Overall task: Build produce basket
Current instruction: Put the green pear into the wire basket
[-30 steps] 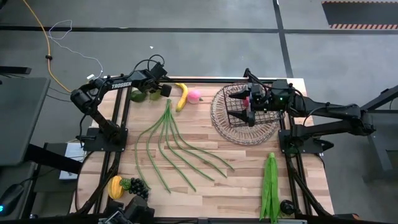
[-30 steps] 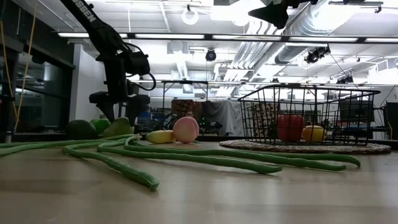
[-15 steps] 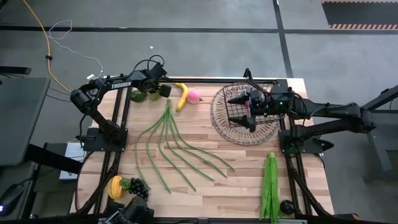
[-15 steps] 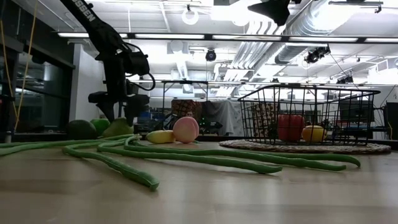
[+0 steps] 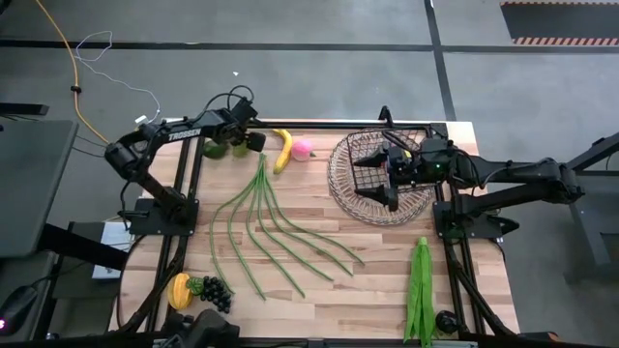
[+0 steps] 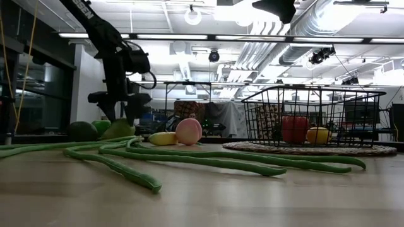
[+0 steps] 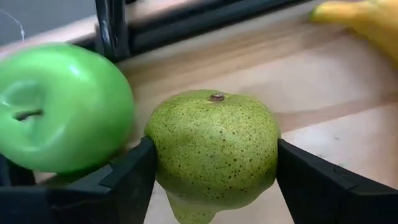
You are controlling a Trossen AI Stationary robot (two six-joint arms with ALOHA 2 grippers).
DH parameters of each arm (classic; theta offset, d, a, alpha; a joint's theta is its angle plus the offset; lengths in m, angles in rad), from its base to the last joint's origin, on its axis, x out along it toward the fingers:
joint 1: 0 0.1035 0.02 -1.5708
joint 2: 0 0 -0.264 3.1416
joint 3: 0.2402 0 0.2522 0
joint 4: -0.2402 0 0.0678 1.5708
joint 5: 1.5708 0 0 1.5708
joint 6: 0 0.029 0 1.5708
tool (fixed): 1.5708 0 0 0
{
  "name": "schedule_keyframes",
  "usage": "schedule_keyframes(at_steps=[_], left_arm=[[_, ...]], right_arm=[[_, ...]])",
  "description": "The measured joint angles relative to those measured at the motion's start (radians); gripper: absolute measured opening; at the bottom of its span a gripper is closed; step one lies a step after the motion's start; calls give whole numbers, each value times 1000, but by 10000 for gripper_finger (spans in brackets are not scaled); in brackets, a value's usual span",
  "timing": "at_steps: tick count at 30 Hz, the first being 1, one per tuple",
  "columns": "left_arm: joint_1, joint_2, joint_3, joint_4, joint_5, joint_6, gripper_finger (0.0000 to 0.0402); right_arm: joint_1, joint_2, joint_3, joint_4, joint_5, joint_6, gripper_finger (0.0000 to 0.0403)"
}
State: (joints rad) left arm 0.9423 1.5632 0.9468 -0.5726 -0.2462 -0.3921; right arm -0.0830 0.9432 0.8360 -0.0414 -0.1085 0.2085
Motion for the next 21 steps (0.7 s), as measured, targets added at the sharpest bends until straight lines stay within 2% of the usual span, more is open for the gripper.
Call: schedule_keyframes(at_steps=[7, 11, 15, 21], left_arm=[[-18, -181, 3, 45, 47, 35, 276], [-60, -312, 4, 98, 160, 53, 276], [-155, -451, 6, 183, 224, 29, 277], [-368, -607, 7, 305, 202, 7, 279]], right_arm=[[0, 0, 0, 0, 1, 0, 398], [0, 0, 0, 0, 1, 1, 398], [-2, 0, 0, 0, 22, 19, 398], [-2, 0, 0, 0, 39, -5, 398]])
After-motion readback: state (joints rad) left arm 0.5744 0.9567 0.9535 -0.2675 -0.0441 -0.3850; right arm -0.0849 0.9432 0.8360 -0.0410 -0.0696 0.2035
